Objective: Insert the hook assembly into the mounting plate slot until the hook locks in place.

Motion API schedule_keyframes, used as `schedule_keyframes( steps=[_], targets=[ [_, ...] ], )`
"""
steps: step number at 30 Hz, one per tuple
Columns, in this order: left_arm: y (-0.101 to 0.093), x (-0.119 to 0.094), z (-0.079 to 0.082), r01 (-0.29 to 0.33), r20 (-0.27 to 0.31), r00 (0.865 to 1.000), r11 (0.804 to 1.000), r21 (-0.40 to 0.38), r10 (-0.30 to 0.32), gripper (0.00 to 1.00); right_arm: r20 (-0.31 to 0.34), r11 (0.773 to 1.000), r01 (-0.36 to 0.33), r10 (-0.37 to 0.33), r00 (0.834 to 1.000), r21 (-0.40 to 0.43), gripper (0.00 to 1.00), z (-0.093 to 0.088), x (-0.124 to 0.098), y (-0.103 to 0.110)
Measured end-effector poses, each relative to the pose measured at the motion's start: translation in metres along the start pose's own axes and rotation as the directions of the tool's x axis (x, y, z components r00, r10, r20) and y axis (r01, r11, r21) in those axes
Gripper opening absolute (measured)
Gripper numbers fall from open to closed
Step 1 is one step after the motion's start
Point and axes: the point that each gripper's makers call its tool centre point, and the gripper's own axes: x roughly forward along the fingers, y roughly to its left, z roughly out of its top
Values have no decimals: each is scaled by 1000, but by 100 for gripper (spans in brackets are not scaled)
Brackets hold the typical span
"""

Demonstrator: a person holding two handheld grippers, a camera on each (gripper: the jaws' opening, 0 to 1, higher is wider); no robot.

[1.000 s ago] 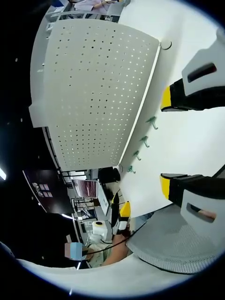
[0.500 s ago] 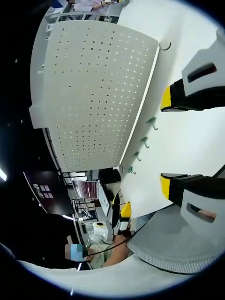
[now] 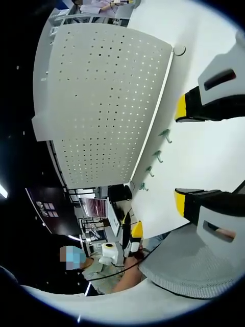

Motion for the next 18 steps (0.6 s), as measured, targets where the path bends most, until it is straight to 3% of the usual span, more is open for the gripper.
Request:
schedule_keyframes(
  steps=[18],
  targets=[
    [8,-1,-2,-12,-8,1000,1000,4,12,81,1,1000,2,-2,1000,3,50,1,-1,0]
  ],
)
